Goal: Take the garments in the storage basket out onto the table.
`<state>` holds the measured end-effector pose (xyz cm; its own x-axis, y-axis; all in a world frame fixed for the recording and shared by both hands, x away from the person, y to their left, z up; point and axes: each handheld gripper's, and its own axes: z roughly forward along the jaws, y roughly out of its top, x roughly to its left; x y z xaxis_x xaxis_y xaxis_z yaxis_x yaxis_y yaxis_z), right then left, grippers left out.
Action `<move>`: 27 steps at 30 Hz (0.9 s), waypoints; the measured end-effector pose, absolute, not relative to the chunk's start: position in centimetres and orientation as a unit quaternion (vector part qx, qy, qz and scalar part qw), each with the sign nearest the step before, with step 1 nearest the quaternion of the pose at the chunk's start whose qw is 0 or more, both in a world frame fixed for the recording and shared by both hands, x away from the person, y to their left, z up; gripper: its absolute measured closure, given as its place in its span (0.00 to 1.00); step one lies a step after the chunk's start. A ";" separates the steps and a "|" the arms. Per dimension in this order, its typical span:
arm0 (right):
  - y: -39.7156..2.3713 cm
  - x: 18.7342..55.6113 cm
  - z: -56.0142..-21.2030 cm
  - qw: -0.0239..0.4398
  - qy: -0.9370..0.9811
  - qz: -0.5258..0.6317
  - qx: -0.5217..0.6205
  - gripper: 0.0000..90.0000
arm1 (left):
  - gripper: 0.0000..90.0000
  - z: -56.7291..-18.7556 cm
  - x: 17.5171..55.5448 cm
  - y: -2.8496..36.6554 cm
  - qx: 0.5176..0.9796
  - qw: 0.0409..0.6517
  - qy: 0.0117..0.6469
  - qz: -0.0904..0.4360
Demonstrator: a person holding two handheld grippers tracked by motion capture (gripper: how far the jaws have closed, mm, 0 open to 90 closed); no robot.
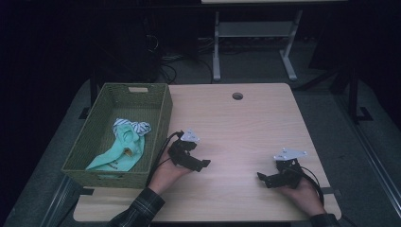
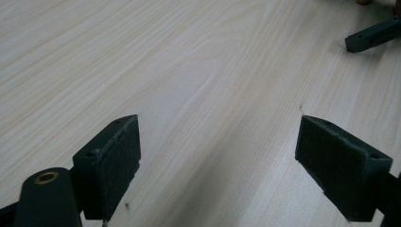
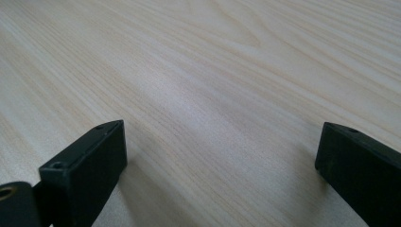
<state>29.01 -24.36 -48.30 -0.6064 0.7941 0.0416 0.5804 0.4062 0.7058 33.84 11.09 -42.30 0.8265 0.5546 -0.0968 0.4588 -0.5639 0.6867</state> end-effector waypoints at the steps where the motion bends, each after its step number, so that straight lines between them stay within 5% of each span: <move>1: -24.4 29.0 -48.3 0.152 0.825 0.351 0.417 0.03 | 0.16 -42.2 33.9 11.1 0.884 0.367 0.284 0.066; 27: -24.4 29.0 -48.3 0.152 0.824 0.351 0.417 0.03 | 0.16 -40.0 34.4 11.1 0.879 0.382 0.282 0.042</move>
